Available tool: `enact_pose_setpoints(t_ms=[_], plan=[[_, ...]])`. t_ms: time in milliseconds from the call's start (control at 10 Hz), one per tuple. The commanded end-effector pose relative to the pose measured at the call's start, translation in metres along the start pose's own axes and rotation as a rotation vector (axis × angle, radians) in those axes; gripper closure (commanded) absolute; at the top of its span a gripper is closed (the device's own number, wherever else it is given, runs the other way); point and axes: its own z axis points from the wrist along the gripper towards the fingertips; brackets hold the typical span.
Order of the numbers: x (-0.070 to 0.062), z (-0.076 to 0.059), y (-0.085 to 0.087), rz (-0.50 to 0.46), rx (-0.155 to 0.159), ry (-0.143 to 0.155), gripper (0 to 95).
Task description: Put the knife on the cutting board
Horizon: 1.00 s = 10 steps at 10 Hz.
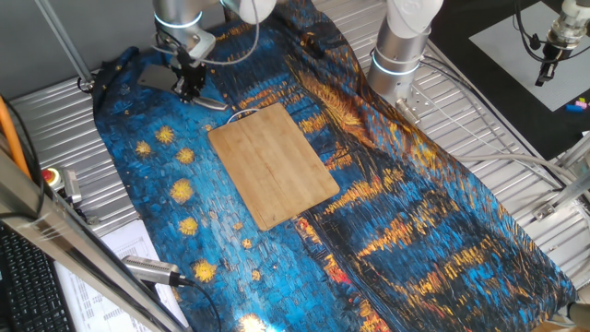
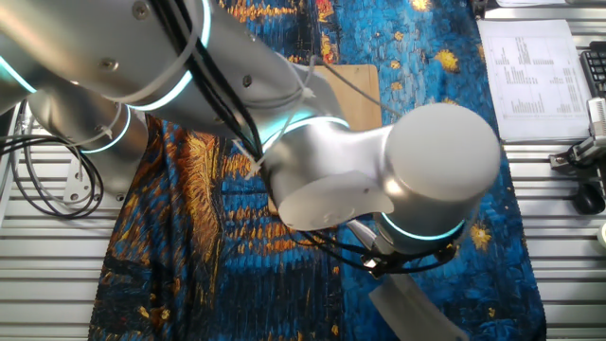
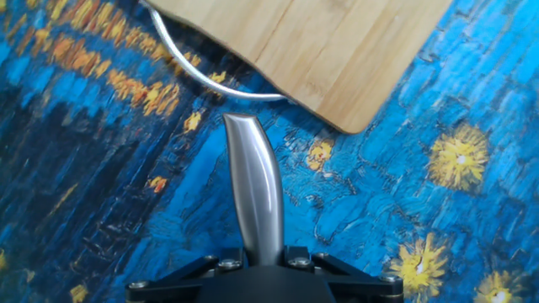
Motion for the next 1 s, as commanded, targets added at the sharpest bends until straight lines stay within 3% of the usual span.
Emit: enact_pose_setpoints(t_ms=[100,800,1000], plan=[[-0.002,-0.004,-0.003,0.016,-0.002,-0.006,95.0],[-0.035,-0.010,-0.033,0.097,-0.016,-0.012,95.0],[-0.049,-0.011,-0.043,0.123,-0.023,-0.019,95.0]])
